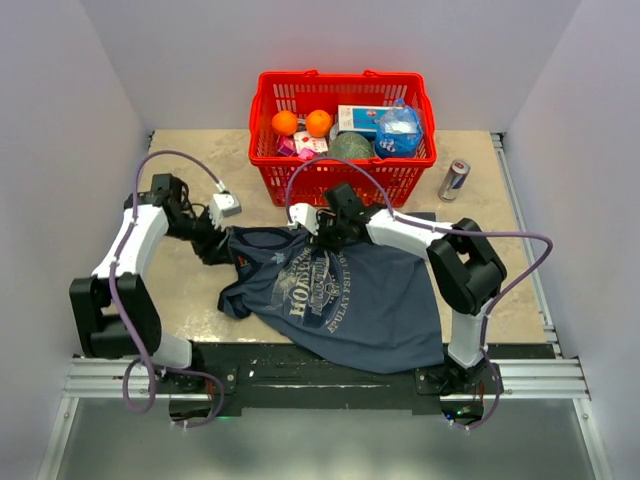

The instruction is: Remove the brooch from the garment

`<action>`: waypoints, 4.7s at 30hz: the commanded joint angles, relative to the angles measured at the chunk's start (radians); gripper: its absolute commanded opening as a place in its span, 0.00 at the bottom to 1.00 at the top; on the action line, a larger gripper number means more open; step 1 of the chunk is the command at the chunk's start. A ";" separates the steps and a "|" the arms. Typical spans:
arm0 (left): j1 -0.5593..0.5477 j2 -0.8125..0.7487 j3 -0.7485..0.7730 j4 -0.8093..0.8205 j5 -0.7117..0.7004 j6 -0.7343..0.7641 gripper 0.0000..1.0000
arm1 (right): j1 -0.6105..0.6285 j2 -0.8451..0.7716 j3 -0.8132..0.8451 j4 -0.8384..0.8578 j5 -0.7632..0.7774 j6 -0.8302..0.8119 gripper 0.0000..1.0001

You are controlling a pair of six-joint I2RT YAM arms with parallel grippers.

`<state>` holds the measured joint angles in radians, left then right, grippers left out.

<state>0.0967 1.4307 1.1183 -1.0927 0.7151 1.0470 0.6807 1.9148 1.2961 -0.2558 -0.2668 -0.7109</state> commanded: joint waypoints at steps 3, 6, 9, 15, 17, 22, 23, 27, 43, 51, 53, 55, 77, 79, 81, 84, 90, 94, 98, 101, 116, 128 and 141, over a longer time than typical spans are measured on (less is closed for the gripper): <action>0.009 0.128 0.014 0.404 0.250 -0.568 0.70 | 0.008 -0.120 0.055 0.013 -0.024 0.066 0.52; 0.008 0.137 -0.052 0.560 0.287 -0.739 0.71 | 0.011 -0.114 0.100 0.018 -0.063 0.102 0.54; 0.006 0.145 -0.121 0.689 0.259 -0.885 0.72 | 0.023 -0.082 0.123 0.026 -0.078 0.114 0.56; -0.002 0.111 -0.178 0.757 0.077 -1.018 0.74 | 0.056 0.019 0.173 0.049 -0.092 0.137 0.56; -0.014 0.103 -0.201 0.740 0.057 -1.019 0.75 | 0.063 0.044 0.187 0.059 -0.091 0.149 0.56; -0.067 0.083 -0.290 0.763 0.061 -1.039 0.83 | 0.082 0.110 0.203 0.069 -0.057 0.123 0.56; -0.077 0.074 -0.305 0.795 0.063 -1.039 0.84 | 0.085 0.118 0.204 0.076 -0.049 0.120 0.56; -0.124 0.103 -0.315 0.824 0.083 -1.067 0.83 | 0.089 0.150 0.203 0.092 -0.026 0.119 0.56; -0.115 0.232 -0.230 0.711 0.193 -1.002 0.00 | 0.100 0.040 0.022 0.125 0.024 0.160 0.33; -0.074 0.099 -0.374 0.777 0.113 -1.033 0.00 | 0.100 -0.039 -0.074 0.102 0.014 0.152 0.39; -0.075 0.117 -0.362 0.780 0.126 -1.027 0.00 | 0.100 -0.048 -0.049 0.079 -0.018 0.165 0.42; -0.075 0.138 -0.353 0.757 0.129 -1.018 0.01 | 0.099 -0.057 0.012 0.066 -0.041 0.195 0.44; -0.078 0.143 -0.377 0.866 0.081 -1.111 0.01 | 0.178 0.101 0.020 0.093 -0.037 0.191 0.48; -0.080 0.139 -0.383 0.869 0.081 -1.111 0.01 | 0.177 0.104 0.028 0.107 -0.012 0.180 0.49; -0.080 0.142 -0.385 0.867 0.083 -1.107 0.01 | 0.175 0.107 0.060 0.118 0.004 0.172 0.49; -0.080 0.139 -0.384 0.861 0.083 -1.102 0.02 | 0.171 0.112 0.120 0.129 -0.023 0.173 0.48; -0.080 0.137 -0.394 0.866 0.080 -1.101 0.02 | 0.177 0.113 0.187 0.018 -0.184 0.065 0.47; -0.080 0.137 -0.394 0.863 0.080 -1.099 0.02 | 0.184 0.118 0.189 -0.034 -0.216 -0.002 0.44; -0.080 0.145 -0.387 0.855 0.078 -1.095 0.02 | 0.187 0.127 0.204 -0.079 -0.216 -0.085 0.44; -0.080 0.155 -0.376 0.847 0.080 -1.090 0.03 | 0.192 0.138 0.216 -0.105 -0.201 -0.139 0.43; -0.080 0.226 -0.304 0.809 0.106 -1.076 0.12 | 0.227 0.171 0.229 -0.062 -0.120 -0.213 0.41; -0.080 0.231 -0.302 0.804 0.109 -1.078 0.12 | 0.227 0.181 0.235 0.092 -0.034 -0.127 0.24; -0.080 0.136 -0.265 0.769 0.201 -1.099 0.52 | 0.220 0.092 0.181 0.246 0.035 0.247 0.00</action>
<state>0.0166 1.6581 0.8104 -0.3019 0.8570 -0.0422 0.9031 2.0949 1.4921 -0.1520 -0.2752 -0.6907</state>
